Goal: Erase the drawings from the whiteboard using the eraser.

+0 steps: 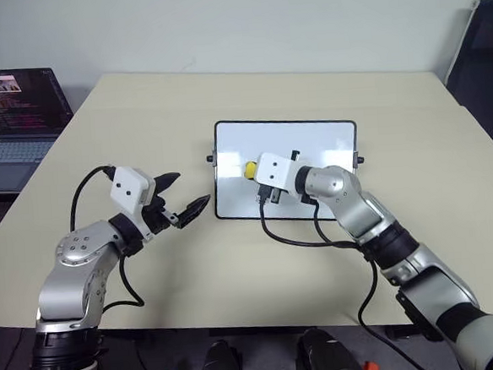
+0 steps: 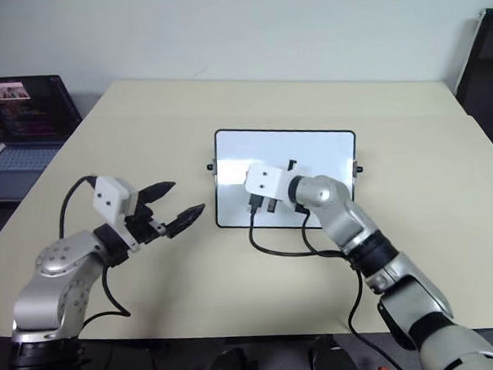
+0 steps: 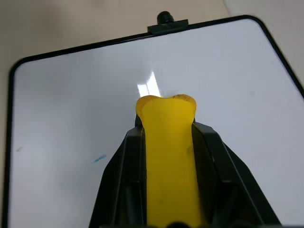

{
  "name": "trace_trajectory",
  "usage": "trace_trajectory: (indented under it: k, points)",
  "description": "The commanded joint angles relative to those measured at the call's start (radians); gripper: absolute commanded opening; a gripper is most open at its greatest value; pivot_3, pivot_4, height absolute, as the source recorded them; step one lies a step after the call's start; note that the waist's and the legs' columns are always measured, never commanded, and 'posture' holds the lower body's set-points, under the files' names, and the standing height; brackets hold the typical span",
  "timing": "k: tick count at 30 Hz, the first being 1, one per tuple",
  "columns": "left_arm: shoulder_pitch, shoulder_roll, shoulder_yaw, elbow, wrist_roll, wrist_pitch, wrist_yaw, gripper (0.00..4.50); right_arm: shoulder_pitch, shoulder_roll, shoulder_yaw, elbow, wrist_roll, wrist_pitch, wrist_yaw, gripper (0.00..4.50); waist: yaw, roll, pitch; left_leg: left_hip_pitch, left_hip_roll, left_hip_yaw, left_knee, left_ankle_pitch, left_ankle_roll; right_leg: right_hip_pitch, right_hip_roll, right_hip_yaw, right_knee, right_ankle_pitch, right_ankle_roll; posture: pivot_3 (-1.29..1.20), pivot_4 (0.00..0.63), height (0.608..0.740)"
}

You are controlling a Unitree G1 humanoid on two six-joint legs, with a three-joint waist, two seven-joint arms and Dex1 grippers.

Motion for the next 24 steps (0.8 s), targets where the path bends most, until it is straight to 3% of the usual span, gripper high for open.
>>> trace_trajectory:
  k: [1, 7, 13, 16, 19, 24]
  points:
    - [-0.058, -0.014, -0.032, 0.009, 0.005, -0.034, -0.028, 4.50, 0.052, -0.006, -0.147, -0.190, 0.059, 0.142, -0.034, 0.99, 0.003, 0.000, 0.000, 0.000, 0.000, 0.000, 0.000, 0.000, 0.000, 0.000, 0.000, 0.000, 0.000, 0.000, 0.000, 0.00, 0.150, 0.740]
    - [-0.139, -0.031, -0.121, 0.003, -0.024, -0.020, -0.131, 4.50, 0.280, -0.002, -0.399, -0.656, 0.163, 0.439, -0.085, 0.99, 0.002, 0.000, 0.000, -0.003, 0.000, -0.001, -0.001, -0.001, -0.001, -0.001, 0.000, -0.001, -0.001, -0.001, 0.003, 0.00, 0.150, 0.740]
    - [-0.224, -0.042, -0.235, -0.024, -0.038, 0.006, -0.254, 4.50, 0.541, 0.028, -0.637, -0.995, 0.186, 0.781, -0.156, 0.99, 0.003, 0.001, 0.001, -0.003, 0.000, -0.001, -0.003, -0.003, -0.004, -0.002, 0.000, -0.001, 0.000, -0.005, 0.005, 0.00, 0.150, 0.740]
    - [-0.275, -0.065, -0.298, 0.010, -0.015, -0.012, -0.306, 4.50, 0.625, 0.018, -0.682, -1.029, 0.203, 0.831, -0.176, 0.99, 0.001, 0.001, 0.001, -0.003, -0.001, -0.001, -0.003, -0.004, -0.005, -0.002, 0.000, -0.001, 0.000, -0.005, 0.005, 0.00, 0.150, 0.740]
    - [-0.354, -0.117, -0.370, 0.098, 0.026, -0.063, -0.361, 4.50, 0.660, 0.088, -0.735, -1.001, 0.242, 0.891, -0.213, 0.99, -0.003, 0.001, 0.001, -0.001, -0.001, -0.001, -0.002, -0.003, -0.005, 0.000, 0.000, -0.001, 0.001, -0.008, 0.000, 0.00, 0.150, 0.740]
    - [-0.453, -0.181, -0.464, 0.187, 0.070, -0.121, -0.469, 4.50, 0.653, 0.096, -0.736, -0.894, 0.252, 0.828, -0.279, 0.99, -0.006, 0.001, 0.001, -0.001, -0.001, 0.000, 0.001, -0.003, -0.004, 0.000, 0.000, 0.001, 0.001, -0.006, 0.000, 0.00, 0.150, 0.740]
